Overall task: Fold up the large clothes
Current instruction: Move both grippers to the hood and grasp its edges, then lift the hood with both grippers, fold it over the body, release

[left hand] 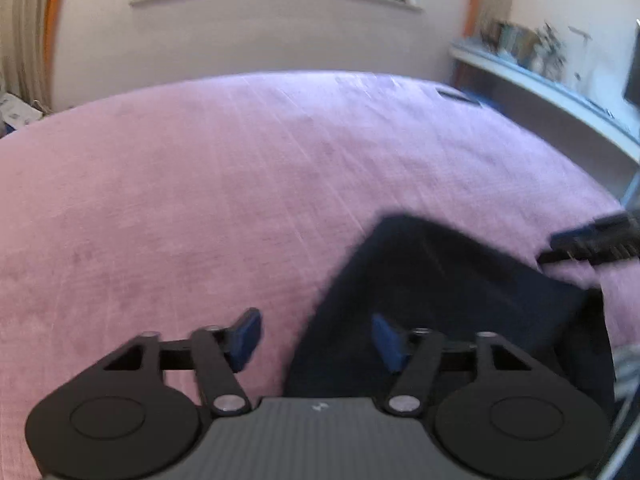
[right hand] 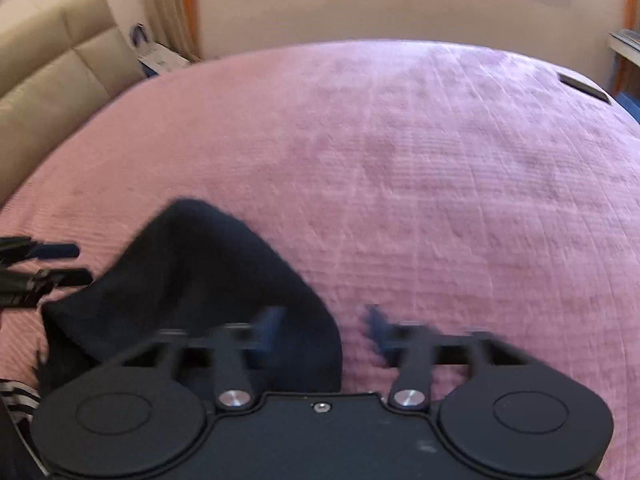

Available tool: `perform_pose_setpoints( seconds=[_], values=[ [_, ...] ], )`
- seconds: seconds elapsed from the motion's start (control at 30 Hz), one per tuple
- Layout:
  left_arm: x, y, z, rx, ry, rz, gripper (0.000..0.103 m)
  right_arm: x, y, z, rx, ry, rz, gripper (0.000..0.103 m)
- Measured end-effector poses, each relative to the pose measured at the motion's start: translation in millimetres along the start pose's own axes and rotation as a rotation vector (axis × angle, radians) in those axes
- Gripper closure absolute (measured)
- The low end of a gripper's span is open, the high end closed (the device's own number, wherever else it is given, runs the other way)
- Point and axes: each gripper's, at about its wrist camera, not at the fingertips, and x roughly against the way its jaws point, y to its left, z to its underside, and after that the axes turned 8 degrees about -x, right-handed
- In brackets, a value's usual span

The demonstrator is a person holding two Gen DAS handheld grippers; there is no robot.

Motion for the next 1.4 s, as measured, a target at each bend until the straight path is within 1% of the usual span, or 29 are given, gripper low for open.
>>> perform_pose_setpoints(
  seconds=[0.03,0.07,0.1,0.13,0.17,0.2,0.23,0.27,0.33,0.37,0.4,0.47,0.5,0.53,0.57,0.6,0.63,0.67,0.7,0.77,0.87,0.93,1.0,1.07,1.17,1.23,1.3,1.33,1.4],
  values=[
    [-11,5,-8,0.014,0.002,0.035,0.03,-6,3,-7,0.017,0.009,-0.008,0.024],
    [-20,9,-13,0.027,0.023,0.091,0.028,-12,0,-12,0.026,0.025,-0.014,0.024],
    [-33,13,-18,0.035,0.044,0.145,0.034,-20,1,-17,0.025,0.044,-0.023,0.024],
    [-41,15,-19,0.02,0.042,0.199,0.035,-28,1,-21,0.02,0.068,-0.045,0.024],
    [-50,17,-19,0.001,0.059,0.28,0.031,-40,-2,-25,0.015,0.114,-0.079,0.024],
    [-62,19,-20,-0.001,0.115,0.335,0.031,-46,-2,-27,0.014,0.141,-0.096,0.024],
    [-68,20,-20,0.009,0.148,0.353,0.031,-51,-3,-27,0.017,0.154,-0.103,0.024],
    [-74,22,-21,0.019,0.16,0.367,0.031,-58,-4,-28,0.029,0.167,-0.112,0.024],
    [-80,24,-25,0.013,0.156,0.347,0.03,-70,-4,-29,0.041,0.187,-0.116,0.023],
    [-83,26,-27,0.019,0.144,0.333,0.027,-75,-4,-30,0.036,0.198,-0.127,0.022],
    [-89,27,-28,0.03,0.15,0.336,0.024,-81,-3,-30,0.03,0.199,-0.136,0.02],
    [-95,26,-29,0.033,0.153,0.34,0.023,-82,2,-27,0.059,0.179,-0.147,0.021],
    [-97,24,-30,0.03,0.16,0.344,0.022,-78,10,-24,0.093,0.174,-0.142,0.046],
    [-96,20,-32,0.013,0.164,0.339,0.024,-77,17,-20,0.122,0.181,-0.143,0.08],
    [-93,17,-32,-0.01,0.158,0.344,0.051,-77,25,-18,0.136,0.19,-0.153,0.089],
    [-88,13,-32,-0.017,0.157,0.37,0.083,-70,32,-13,0.16,0.174,-0.151,0.091],
    [-81,10,-31,-0.014,0.148,0.383,0.089,-62,37,-9,0.182,0.153,-0.142,0.092],
    [-73,7,-29,-0.032,0.127,0.373,0.095,-52,39,-6,0.193,0.129,-0.137,0.092],
    [-60,2,-27,-0.058,0.106,0.368,0.097,-39,41,-4,0.191,0.105,-0.138,0.093],
    [-28,-5,-23,-0.068,0.062,0.368,0.097,-9,43,-2,0.196,0.054,-0.147,0.094],
    [34,-15,-12,-0.068,-0.008,0.381,0.097,55,52,5,0.253,-0.034,-0.149,0.095],
    [76,-27,-7,-0.08,-0.052,0.367,0.097,97,61,14,0.313,-0.083,-0.143,0.096],
    [118,-42,-1,-0.094,-0.095,0.361,0.097,140,72,27,0.362,-0.125,-0.145,0.097],
    [158,-59,5,-0.107,-0.127,0.338,0.097,174,80,41,0.385,-0.157,-0.154,0.097],
    [207,-80,19,-0.1,-0.161,0.322,0.097,224,89,71,0.391,-0.205,-0.167,0.097],
    [238,-95,34,-0.094,-0.176,0.32,0.097,251,91,92,0.383,-0.222,-0.182,0.097],
    [260,-113,50,-0.108,-0.166,0.314,0.097,274,95,123,0.417,-0.225,-0.188,0.097],
    [270,-123,60,-0.123,-0.145,0.311,0.097,280,97,137,0.426,-0.211,-0.192,0.097],
    [283,-141,86,-0.14,-0.066,0.336,0.094,284,100,175,0.458,-0.121,-0.202,0.096]
  ],
)
